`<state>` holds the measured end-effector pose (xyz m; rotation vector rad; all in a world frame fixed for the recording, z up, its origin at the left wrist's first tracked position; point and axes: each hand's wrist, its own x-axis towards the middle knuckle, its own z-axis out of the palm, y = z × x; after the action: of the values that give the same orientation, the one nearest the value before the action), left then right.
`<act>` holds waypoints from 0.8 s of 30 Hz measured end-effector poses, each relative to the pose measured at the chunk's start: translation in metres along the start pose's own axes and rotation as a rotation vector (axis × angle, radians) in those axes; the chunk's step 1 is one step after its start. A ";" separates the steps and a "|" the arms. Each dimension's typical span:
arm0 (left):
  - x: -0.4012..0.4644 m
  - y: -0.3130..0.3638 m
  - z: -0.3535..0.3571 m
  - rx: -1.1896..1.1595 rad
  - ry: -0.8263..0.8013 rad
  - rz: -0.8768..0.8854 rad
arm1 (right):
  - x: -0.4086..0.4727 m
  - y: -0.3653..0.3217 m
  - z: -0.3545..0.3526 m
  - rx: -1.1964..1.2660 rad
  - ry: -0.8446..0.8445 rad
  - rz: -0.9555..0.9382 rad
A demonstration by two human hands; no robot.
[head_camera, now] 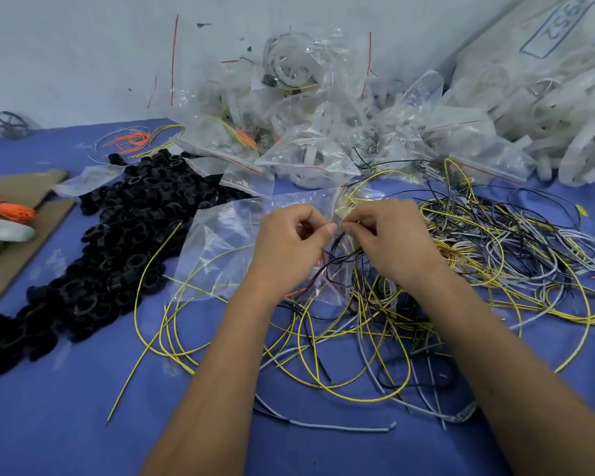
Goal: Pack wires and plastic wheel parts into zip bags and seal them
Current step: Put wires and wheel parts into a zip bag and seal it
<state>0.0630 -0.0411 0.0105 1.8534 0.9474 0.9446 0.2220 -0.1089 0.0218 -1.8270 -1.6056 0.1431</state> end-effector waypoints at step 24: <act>-0.001 0.014 -0.023 -0.505 -0.138 -0.101 | -0.003 -0.023 0.015 0.292 -0.059 0.122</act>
<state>0.0462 -0.0393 0.0318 1.4086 0.6379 0.8842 0.1944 -0.1054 0.0224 -1.7042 -1.4266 0.4657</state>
